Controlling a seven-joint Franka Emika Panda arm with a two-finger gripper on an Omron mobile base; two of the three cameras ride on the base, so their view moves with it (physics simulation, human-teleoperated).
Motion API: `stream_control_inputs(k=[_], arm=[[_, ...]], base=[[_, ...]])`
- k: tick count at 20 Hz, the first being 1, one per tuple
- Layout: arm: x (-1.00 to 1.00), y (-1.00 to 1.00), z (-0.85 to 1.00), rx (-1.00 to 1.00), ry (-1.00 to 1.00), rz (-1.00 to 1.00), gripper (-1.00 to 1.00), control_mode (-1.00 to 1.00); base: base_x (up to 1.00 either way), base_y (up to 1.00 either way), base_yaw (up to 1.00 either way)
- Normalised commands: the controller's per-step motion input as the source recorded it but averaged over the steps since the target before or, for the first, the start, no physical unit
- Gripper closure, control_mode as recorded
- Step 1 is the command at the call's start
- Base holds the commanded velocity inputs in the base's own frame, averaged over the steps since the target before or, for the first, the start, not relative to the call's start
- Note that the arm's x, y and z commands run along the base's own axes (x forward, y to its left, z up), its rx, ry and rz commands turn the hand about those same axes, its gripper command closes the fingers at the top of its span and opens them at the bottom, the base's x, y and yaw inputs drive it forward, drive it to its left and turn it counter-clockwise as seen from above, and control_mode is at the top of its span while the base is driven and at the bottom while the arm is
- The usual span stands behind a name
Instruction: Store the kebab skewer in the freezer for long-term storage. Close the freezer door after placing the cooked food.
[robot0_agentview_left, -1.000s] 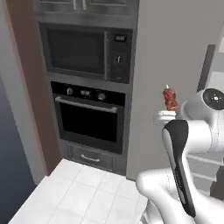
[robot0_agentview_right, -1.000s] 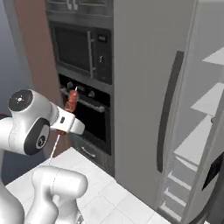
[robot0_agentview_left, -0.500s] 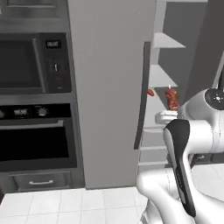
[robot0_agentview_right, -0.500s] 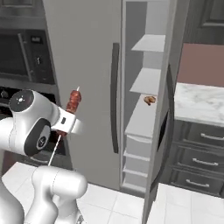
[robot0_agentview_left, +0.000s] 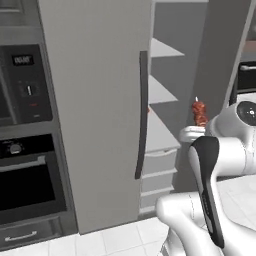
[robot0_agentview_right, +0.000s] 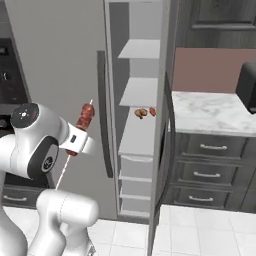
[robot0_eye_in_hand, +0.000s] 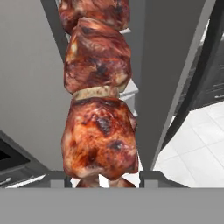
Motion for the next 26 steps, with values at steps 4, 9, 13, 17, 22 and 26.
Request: stream_control_inputs(k=[4,9,13,17,22,26], arm=[[0.0,0.0,0.0,0.0,0.0,0.0,1.0,1.0],[0.0,0.0,0.0,0.0,0.0,0.0,1.0,1.0],[0.0,0.0,0.0,0.0,0.0,0.0,1.0,1.0],[0.0,0.0,0.0,0.0,0.0,0.0,1.0,1.0],[0.0,0.0,0.0,0.0,0.0,0.0,1.0,1.0],[0.0,0.0,0.0,0.0,0.0,0.0,1.0,1.0]], base=[[0.64,0.0,-0.12],[0.46,-0.05,-0.08],[0.39,-0.07,-0.06],[0.38,-0.14,0.02],[0.16,-0.3,0.08],[0.0,-0.47,0.03]])
